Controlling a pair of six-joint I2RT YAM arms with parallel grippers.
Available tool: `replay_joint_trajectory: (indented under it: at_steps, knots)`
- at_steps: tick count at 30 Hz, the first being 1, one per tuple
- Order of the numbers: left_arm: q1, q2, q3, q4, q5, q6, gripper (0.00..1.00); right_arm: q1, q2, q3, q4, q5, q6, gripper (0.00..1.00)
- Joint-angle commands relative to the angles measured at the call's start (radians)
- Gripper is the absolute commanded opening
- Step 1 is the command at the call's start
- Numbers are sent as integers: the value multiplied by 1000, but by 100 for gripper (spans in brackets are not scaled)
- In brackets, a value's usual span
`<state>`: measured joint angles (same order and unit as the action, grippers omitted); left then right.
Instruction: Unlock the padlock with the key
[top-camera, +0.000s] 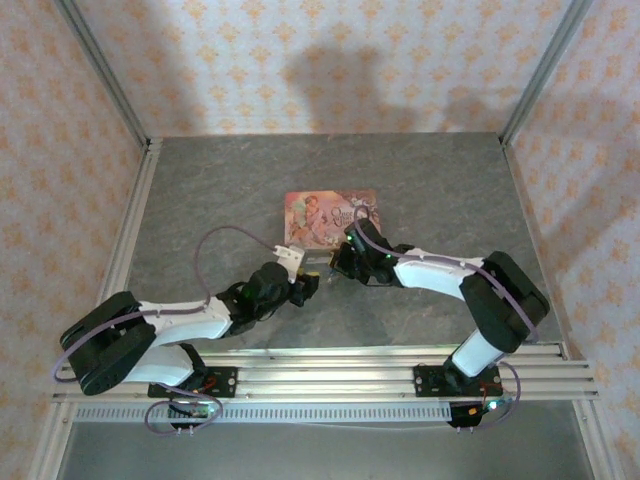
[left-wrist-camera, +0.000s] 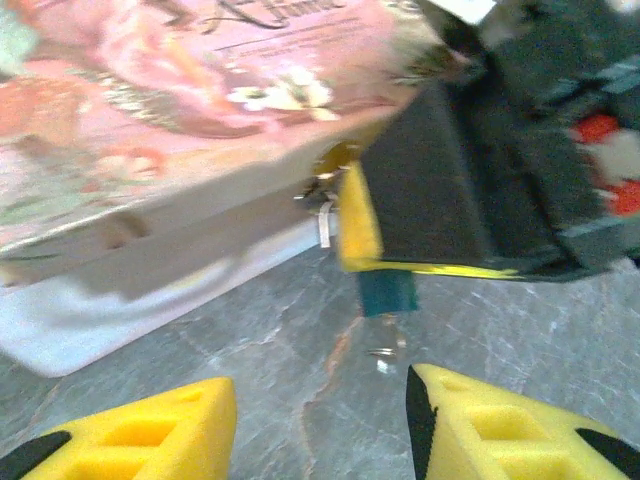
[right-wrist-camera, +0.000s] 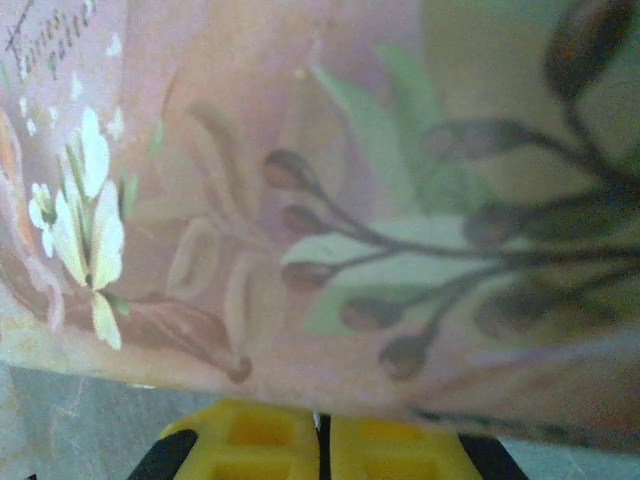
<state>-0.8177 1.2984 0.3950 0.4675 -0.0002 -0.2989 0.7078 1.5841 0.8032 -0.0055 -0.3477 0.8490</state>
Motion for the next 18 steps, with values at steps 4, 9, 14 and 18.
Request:
replay_joint_trajectory:
  at_steps: [4,9,14,18]
  knots:
    - [34,-65,-4,-87,19,-78,37,-60,-75,-8,-22,-33,-86,0]
    - [38,-105,-7,-113,6,-98,39,-108,-84,48,-101,-92,-198,0]
    - [39,-68,-8,-47,66,-138,41,-110,-62,-4,-38,-131,-152,0]
    - [39,-4,-26,119,144,-170,47,-110,-26,-29,19,-165,-33,0]
